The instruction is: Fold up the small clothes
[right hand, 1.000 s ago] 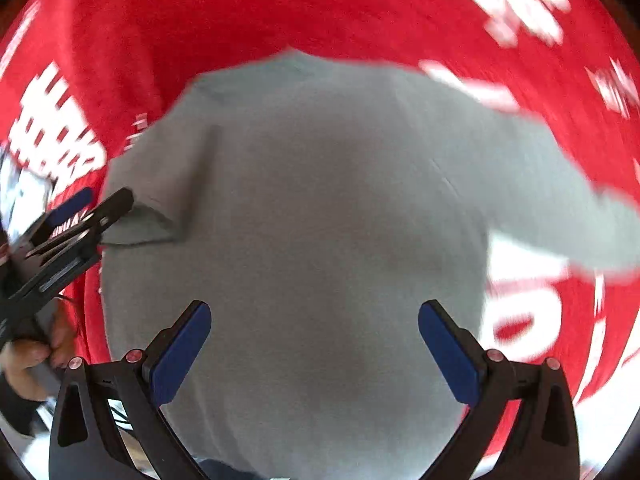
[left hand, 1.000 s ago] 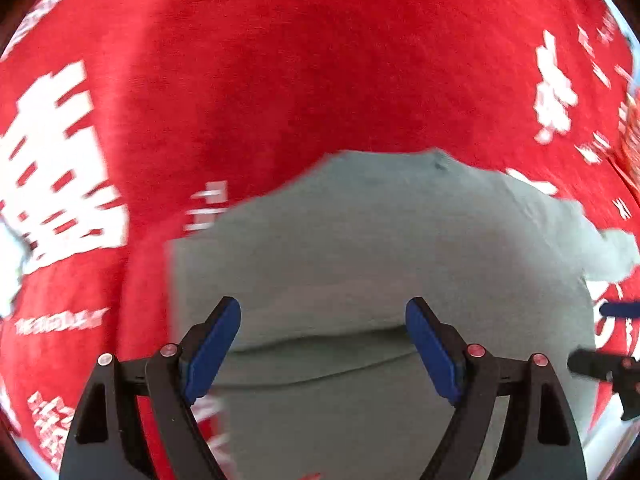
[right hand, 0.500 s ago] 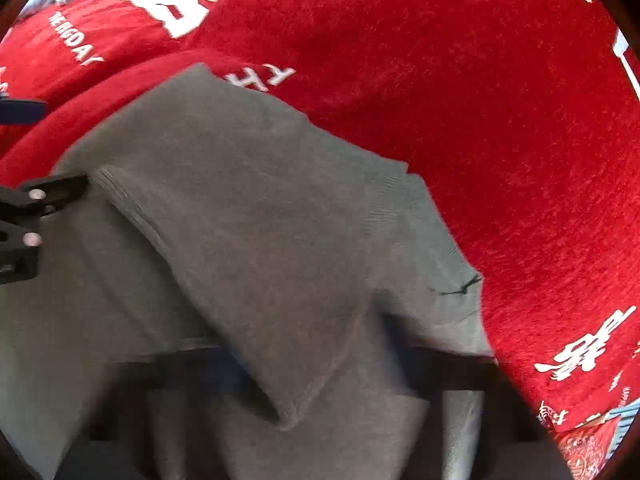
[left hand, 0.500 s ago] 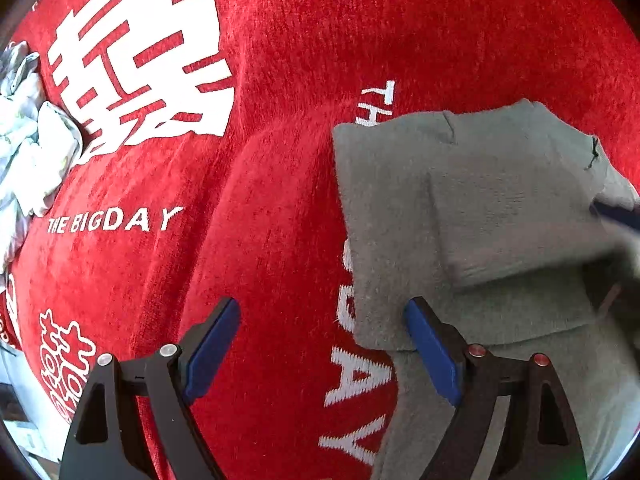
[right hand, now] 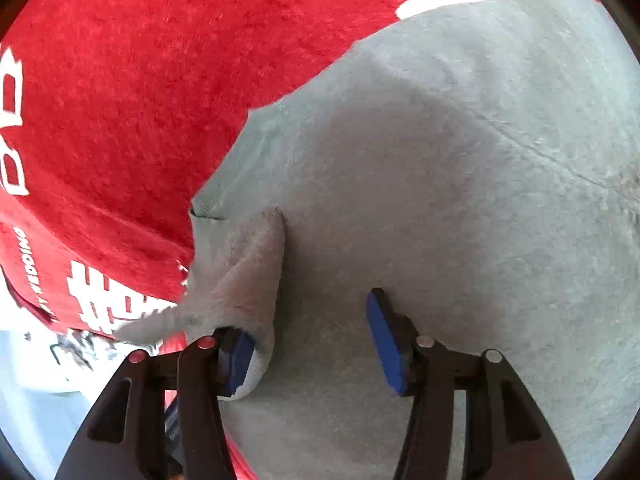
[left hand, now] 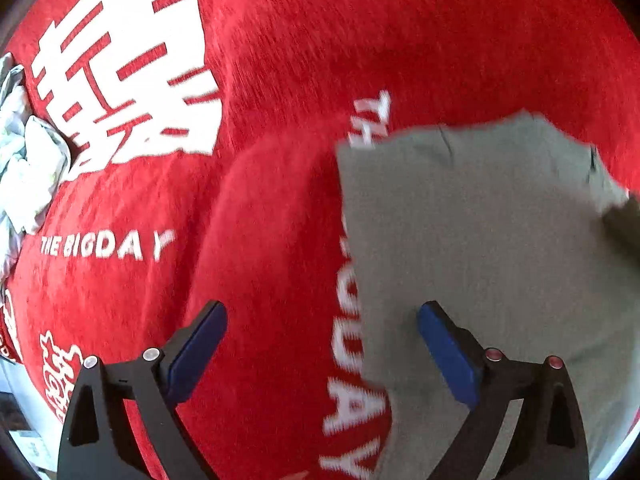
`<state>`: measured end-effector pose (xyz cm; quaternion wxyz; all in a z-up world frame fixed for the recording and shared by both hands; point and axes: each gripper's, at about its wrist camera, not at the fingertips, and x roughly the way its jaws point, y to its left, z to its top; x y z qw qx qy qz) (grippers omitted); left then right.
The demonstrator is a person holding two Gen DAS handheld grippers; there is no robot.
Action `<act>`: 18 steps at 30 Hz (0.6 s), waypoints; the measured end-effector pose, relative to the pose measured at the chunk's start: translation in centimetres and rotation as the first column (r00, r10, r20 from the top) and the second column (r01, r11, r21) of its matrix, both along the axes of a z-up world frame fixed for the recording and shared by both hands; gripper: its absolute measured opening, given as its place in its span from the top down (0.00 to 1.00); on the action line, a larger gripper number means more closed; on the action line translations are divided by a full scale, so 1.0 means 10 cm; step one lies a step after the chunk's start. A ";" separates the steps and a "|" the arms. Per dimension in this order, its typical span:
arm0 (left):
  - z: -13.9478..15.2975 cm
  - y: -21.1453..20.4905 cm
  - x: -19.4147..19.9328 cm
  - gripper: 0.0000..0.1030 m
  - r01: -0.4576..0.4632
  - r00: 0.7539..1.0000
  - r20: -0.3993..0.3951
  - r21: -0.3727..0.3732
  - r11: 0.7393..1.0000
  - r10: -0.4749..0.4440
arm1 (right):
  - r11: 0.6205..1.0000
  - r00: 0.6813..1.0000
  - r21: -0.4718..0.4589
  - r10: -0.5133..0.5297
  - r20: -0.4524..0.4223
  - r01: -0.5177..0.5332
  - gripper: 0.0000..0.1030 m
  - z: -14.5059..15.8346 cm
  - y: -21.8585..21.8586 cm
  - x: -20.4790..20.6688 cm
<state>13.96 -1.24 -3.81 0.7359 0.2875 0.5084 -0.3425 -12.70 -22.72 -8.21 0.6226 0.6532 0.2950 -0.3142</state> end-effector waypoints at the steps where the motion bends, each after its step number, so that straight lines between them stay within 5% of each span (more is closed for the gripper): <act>1: 0.01 -0.08 0.10 0.06 -0.005 1.000 -0.016 -0.008 1.000 0.005 | 1.000 1.000 -0.008 0.004 -0.003 -0.004 0.44 0.02 -0.01 -0.02; 5: -0.23 -0.44 0.36 0.07 0.002 0.992 -0.125 0.057 0.998 0.006 | 0.999 0.998 -0.039 0.033 -0.047 -0.035 0.44 0.09 -0.04 0.01; 8: -0.28 -0.57 0.38 0.50 0.022 0.978 -0.208 0.017 1.000 -0.018 | 0.997 0.994 -0.070 0.034 -0.101 -0.041 0.58 0.16 -0.10 0.04; 9: -0.25 -0.59 0.37 0.70 0.025 0.971 -0.236 -0.009 1.000 -0.027 | 0.997 0.995 -0.073 0.020 -0.096 -0.027 0.87 0.19 -0.11 0.01; 12: -0.21 -0.59 0.33 0.74 0.044 0.980 -0.195 0.000 0.999 -0.043 | 0.996 0.992 -0.032 -0.089 -0.095 0.086 0.91 0.14 -0.15 -0.22; 15: -0.19 -0.54 0.36 0.73 0.033 0.981 -0.193 0.002 0.999 -0.032 | 0.985 0.985 0.063 -0.153 -0.083 0.158 0.83 0.01 -0.08 -0.39; 18: -0.17 -0.52 0.41 0.73 0.037 0.980 -0.197 -0.001 0.999 -0.037 | 0.997 0.999 0.061 -0.041 -0.011 0.042 0.30 0.09 0.10 -0.19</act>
